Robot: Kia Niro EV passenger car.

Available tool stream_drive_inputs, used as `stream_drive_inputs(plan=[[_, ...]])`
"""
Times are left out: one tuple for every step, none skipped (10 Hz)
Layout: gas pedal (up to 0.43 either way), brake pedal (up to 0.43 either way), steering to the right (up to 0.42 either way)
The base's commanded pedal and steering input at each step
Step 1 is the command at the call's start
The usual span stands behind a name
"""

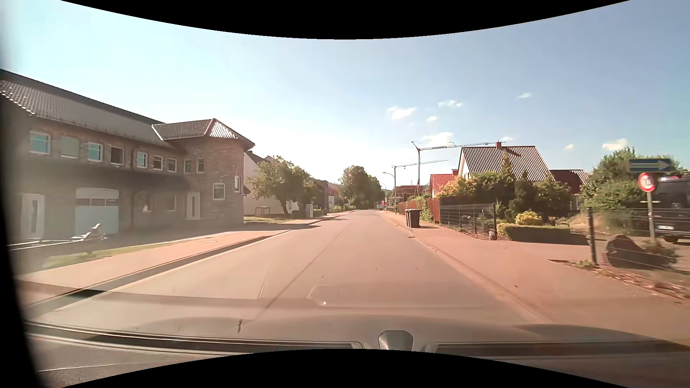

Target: Follow the waypoints while adhering to traffic rules and regulations

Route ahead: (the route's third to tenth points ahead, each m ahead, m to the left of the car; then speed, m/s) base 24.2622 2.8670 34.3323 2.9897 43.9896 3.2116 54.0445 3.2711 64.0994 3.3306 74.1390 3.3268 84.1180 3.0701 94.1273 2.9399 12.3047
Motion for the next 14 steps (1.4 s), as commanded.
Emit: stream_drive_inputs(plan=[[0.118,0.006,0.003],[0.118,0.006,0.003],[0.118,0.006,0.004],[0.118,0.006,0.004],[0.130,0.006,0.004],[0.130,0.006,0.003],[0.150,0.006,0.004],[0.157,0.006,0.003],[0.157,0.006,0.004],[0.169,0.006,0.004],[0.169,0.006,0.003],[0.169,0.006,0.004],[0.169,0.006,0.003],[0.169,0.006,0.003]])
